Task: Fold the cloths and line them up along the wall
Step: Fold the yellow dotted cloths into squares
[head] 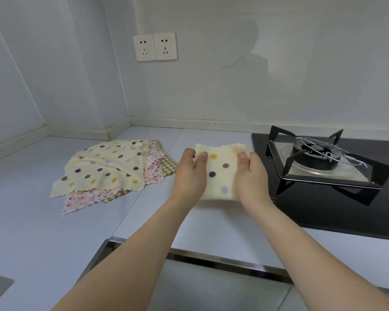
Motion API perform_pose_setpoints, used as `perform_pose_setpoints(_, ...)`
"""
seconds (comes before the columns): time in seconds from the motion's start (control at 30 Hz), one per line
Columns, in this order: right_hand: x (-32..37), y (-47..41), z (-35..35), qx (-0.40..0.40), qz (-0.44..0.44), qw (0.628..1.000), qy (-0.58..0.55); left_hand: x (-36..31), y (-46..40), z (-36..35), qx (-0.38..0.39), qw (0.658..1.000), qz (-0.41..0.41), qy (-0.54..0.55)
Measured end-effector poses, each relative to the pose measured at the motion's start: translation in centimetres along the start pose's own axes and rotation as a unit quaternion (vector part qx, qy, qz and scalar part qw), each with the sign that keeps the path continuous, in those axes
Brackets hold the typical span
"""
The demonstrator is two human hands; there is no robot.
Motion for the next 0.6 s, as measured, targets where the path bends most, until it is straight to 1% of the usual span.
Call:
perform_pose_setpoints(0.07,-0.8,-2.2,-1.6,-0.004,-0.011,1.0,0.01,1.6,-2.6,-0.7,0.006,1.0,0.014,-0.01)
perform_pose_setpoints(0.13,-1.2,-4.5,-3.1,0.014,-0.03,0.999,0.017,2.4,-4.8,-1.2,0.01,0.999,0.03,-0.018)
perform_pose_setpoints(0.2,-0.7,-6.4,-4.0,0.034,-0.06,0.998,-0.005,2.2,-6.4,-1.4,0.006,0.998,0.056,-0.02)
perform_pose_setpoints(0.27,0.4,-7.7,-3.9,0.048,-0.116,0.991,-0.046,0.4,-7.7,-1.6,0.004,0.997,0.079,-0.015)
perform_pose_setpoints(0.37,3.9,-8.7,-1.2,0.047,-0.182,0.98,-0.062,-4.8,-8.7,-2.1,0.024,0.994,0.109,-0.017)
perform_pose_setpoints(0.5,8.7,-8.5,4.8,0.046,-0.207,0.977,-0.002,-11.5,-7.6,-3.9,0.08,0.985,0.153,-0.023)
perform_pose_setpoints(0.6,9.7,-8.3,9.2,0.021,-0.238,0.971,0.009,-14.8,-5.9,-6.2,0.11,0.977,0.179,-0.03)
Point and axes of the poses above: each hand's wrist, its own y-axis away from the middle knuckle, its own z-axis out of the back of the hand, x = y × z, the point moved 6 cm from there along -y, towards the middle knuckle, and after that the axes turned 6 degrees about y, right-handed, at the moved point
